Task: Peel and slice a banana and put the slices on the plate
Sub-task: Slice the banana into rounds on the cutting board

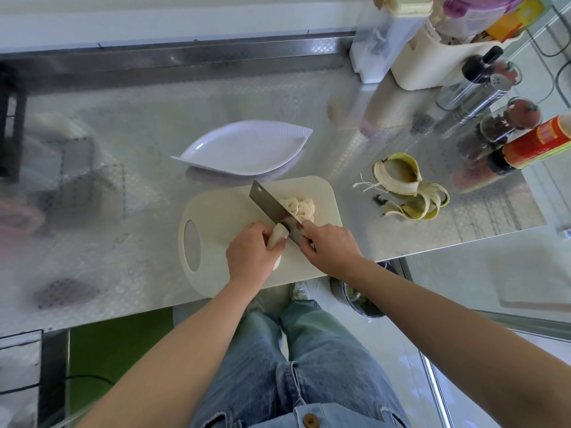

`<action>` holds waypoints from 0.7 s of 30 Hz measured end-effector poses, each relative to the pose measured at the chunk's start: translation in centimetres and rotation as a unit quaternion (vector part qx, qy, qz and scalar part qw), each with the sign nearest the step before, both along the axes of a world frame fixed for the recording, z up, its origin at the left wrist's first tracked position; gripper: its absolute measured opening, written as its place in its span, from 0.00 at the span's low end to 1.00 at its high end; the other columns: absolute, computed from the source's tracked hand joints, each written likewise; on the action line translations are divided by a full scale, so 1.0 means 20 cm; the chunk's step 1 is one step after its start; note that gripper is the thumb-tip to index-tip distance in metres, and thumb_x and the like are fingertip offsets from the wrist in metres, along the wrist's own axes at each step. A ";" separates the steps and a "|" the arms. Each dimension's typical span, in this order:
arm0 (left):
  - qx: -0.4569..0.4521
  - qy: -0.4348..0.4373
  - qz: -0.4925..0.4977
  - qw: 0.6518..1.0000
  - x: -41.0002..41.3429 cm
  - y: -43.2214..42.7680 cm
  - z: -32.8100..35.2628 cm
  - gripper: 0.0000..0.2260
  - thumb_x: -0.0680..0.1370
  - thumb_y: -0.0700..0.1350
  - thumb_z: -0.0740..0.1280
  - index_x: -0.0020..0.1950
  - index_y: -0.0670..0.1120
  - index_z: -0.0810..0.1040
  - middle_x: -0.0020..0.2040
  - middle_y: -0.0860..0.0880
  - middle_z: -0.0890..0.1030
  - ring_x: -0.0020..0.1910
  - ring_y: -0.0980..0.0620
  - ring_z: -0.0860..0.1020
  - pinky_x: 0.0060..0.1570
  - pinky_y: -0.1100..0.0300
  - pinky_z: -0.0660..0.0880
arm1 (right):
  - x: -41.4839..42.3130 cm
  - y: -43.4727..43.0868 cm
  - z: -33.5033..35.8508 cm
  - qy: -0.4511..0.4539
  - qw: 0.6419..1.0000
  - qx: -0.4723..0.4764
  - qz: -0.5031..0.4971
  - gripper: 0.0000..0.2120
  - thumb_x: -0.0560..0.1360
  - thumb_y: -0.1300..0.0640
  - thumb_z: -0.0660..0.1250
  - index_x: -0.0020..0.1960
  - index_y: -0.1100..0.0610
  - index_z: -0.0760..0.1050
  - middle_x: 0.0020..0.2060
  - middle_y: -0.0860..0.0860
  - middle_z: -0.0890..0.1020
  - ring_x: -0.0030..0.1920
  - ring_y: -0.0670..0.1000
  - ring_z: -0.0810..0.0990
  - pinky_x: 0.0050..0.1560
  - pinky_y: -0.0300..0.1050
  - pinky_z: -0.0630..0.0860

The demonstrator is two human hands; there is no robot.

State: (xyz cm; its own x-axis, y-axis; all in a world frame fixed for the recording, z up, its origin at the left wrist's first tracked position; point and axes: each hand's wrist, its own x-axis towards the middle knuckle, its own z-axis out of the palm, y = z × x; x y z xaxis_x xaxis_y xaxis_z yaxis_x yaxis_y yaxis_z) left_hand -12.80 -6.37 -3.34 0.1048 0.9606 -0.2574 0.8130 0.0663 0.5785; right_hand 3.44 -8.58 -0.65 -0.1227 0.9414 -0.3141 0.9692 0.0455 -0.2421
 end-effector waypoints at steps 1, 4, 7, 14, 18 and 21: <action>0.001 0.001 0.000 1.000 0.00 0.00 0.00 0.11 0.72 0.57 0.70 0.45 0.50 0.78 0.42 0.54 0.79 0.37 0.55 0.73 0.29 0.64 0.61 | 0.00 0.00 0.00 0.002 1.000 0.003 -0.001 0.10 0.79 0.52 0.53 0.52 0.57 0.69 0.31 0.52 0.71 0.32 0.56 0.73 0.34 0.44 0.66; 0.001 0.003 0.000 1.000 0.00 0.00 -0.01 0.11 0.72 0.57 0.70 0.45 0.50 0.78 0.43 0.53 0.80 0.38 0.54 0.73 0.34 0.60 0.65 | 0.01 -0.01 0.01 -0.006 1.000 0.020 -0.002 0.08 0.79 0.53 0.54 0.48 0.56 0.67 0.30 0.52 0.70 0.31 0.58 0.69 0.31 0.44 0.61; 0.001 0.006 0.002 1.000 0.00 0.00 -0.01 0.12 0.72 0.57 0.70 0.46 0.50 0.78 0.44 0.53 0.80 0.38 0.54 0.73 0.37 0.60 0.65 | 0.01 0.01 0.04 0.012 0.999 0.049 -0.015 0.07 0.78 0.54 0.57 0.46 0.57 0.67 0.28 0.52 0.69 0.29 0.58 0.66 0.31 0.44 0.60; 0.003 0.008 0.001 1.000 0.00 0.00 0.00 0.11 0.72 0.57 0.70 0.44 0.50 0.78 0.43 0.52 0.80 0.41 0.50 0.78 0.36 0.60 0.65 | 0.03 0.02 0.08 0.005 0.999 0.053 0.007 0.07 0.78 0.53 0.56 0.46 0.56 0.67 0.27 0.51 0.68 0.28 0.57 0.68 0.30 0.43 0.59; 0.003 0.005 0.001 1.000 0.00 0.00 -0.01 0.11 0.72 0.57 0.70 0.44 0.50 0.78 0.42 0.53 0.80 0.40 0.51 0.77 0.36 0.60 0.65 | 0.03 0.00 0.08 0.007 0.998 0.056 -0.005 0.07 0.77 0.54 0.57 0.42 0.54 0.63 0.25 0.50 0.65 0.27 0.57 0.66 0.29 0.43 0.55; 0.004 0.013 0.001 1.000 0.00 0.00 -0.01 0.12 0.73 0.57 0.70 0.46 0.49 0.78 0.43 0.51 0.80 0.40 0.50 0.76 0.36 0.60 0.65 | 0.03 0.01 0.09 0.024 0.996 0.077 -0.035 0.09 0.77 0.54 0.59 0.41 0.53 0.61 0.25 0.50 0.65 0.25 0.56 0.63 0.26 0.41 0.52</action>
State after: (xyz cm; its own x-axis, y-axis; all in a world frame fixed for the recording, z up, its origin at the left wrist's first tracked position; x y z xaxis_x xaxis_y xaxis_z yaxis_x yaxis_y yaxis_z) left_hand -12.78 -6.40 -3.47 0.0953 0.9629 -0.2523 0.8280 0.0640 0.5570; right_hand 4.13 -8.39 1.24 -0.0662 0.9849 -0.1599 0.9589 0.0185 -0.2831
